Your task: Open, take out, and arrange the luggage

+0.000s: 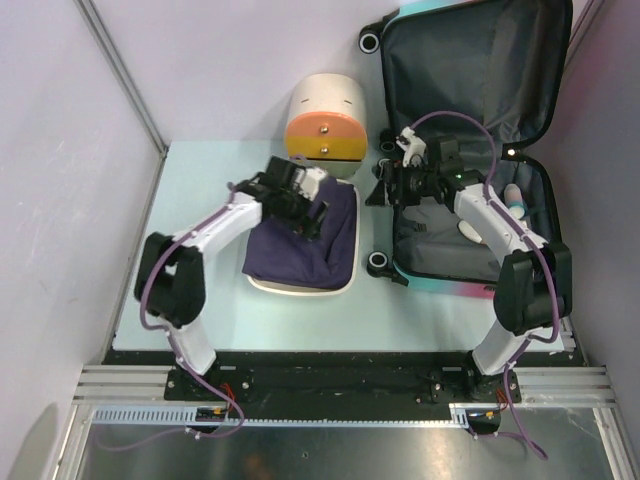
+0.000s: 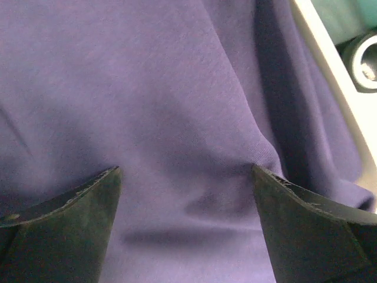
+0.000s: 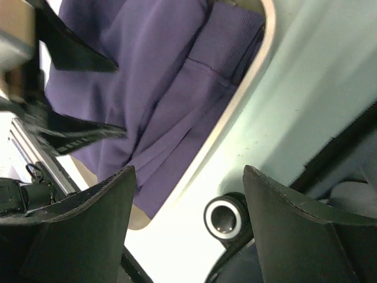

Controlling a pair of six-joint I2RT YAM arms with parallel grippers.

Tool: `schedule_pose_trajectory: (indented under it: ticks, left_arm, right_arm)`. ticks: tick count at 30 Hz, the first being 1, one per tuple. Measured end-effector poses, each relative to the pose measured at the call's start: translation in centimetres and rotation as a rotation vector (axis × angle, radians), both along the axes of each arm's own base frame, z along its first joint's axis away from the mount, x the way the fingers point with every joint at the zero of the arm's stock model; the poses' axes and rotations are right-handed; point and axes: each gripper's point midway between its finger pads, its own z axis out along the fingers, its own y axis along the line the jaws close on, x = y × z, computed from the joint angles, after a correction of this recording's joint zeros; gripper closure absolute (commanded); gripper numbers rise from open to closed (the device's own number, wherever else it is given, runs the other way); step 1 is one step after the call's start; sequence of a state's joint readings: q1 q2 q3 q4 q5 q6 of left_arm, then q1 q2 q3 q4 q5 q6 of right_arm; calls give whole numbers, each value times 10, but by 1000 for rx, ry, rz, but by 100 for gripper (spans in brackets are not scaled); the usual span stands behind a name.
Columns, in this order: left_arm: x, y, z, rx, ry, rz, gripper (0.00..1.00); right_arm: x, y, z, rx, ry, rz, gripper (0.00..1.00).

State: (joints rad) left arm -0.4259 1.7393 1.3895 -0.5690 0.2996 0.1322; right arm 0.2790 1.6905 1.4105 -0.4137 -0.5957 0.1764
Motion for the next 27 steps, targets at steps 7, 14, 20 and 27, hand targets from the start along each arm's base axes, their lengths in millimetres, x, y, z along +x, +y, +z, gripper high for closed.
schedule_pose_trajectory:
  ticks: [7,14,20,27]
  left_arm:
    - [-4,-11,-39,228,-68,-99,0]
    - [-13,38,-48,264,-74,-99,0]
    - [-24,136,-56,335,-47,-42,0]
    - [-54,252,-61,485,-13,51,0]
  right_arm:
    - [2,-22,14,16,-22,-26,20]
    - [1,-25,20,35,-32,-15,20]
    - [2,-24,18,47,-25,-7,20]
    - [4,-19,7,50,3,4,19]
